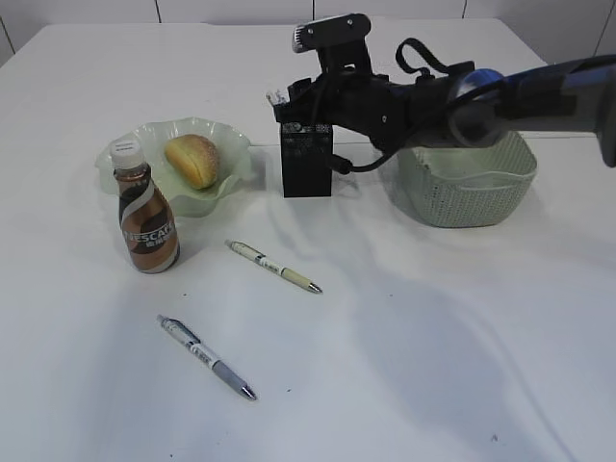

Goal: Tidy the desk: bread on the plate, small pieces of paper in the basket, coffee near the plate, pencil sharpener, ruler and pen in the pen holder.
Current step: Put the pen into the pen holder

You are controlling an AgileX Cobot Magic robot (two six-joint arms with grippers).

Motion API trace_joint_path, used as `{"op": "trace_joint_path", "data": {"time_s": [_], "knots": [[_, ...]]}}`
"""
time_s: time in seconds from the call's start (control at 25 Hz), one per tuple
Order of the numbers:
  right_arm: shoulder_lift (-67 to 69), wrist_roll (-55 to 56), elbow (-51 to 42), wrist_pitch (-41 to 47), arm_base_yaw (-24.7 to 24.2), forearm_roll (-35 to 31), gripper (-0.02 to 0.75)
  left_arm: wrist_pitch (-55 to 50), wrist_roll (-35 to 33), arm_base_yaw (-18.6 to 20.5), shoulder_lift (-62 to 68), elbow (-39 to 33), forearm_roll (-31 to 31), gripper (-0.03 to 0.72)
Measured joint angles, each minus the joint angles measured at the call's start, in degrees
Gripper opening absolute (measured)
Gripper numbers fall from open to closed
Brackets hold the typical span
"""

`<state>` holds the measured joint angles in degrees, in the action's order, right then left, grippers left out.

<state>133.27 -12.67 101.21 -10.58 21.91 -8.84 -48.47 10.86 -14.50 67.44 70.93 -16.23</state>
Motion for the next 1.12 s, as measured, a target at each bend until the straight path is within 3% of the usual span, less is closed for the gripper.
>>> {"op": "trace_joint_path", "data": {"time_s": [0.32,0.4,0.76,0.88,0.96,1.04,1.08,1.12], "knots": [[-5.72,0.0,0.0,12.73,0.0,0.0,0.375,0.0,0.0,0.0,0.0,0.0,0.0,0.323],[-9.0,0.0,0.0,20.46,0.0,0.0,0.375,0.0,0.0,0.0,0.0,0.0,0.0,0.323],[-17.16,-0.73,0.63,40.32,0.0,0.1,0.375,0.0,0.0,0.0,0.0,0.0,0.0,0.323],[-17.66,-0.86,4.29,51.5,0.0,0.1,0.375,0.0,0.0,0.0,0.0,0.0,0.0,0.323],[-17.66,-0.96,6.38,56.92,0.0,-0.13,0.374,-0.44,0.0,0.0,0.0,0.0,0.0,0.323],[-17.66,-0.96,6.38,56.92,0.0,-0.13,0.374,-1.1,0.0,0.0,0.0,0.0,0.0,0.323],[-17.77,-0.96,9.67,63.77,0.0,-1.82,0.374,-1.4,0.0,0.0,0.0,0.0,0.0,0.323],[-17.77,-1.53,10.3,65.12,0.0,-2.77,0.374,-1.79,0.0,0.0,0.0,0.0,0.0,0.323]]}}
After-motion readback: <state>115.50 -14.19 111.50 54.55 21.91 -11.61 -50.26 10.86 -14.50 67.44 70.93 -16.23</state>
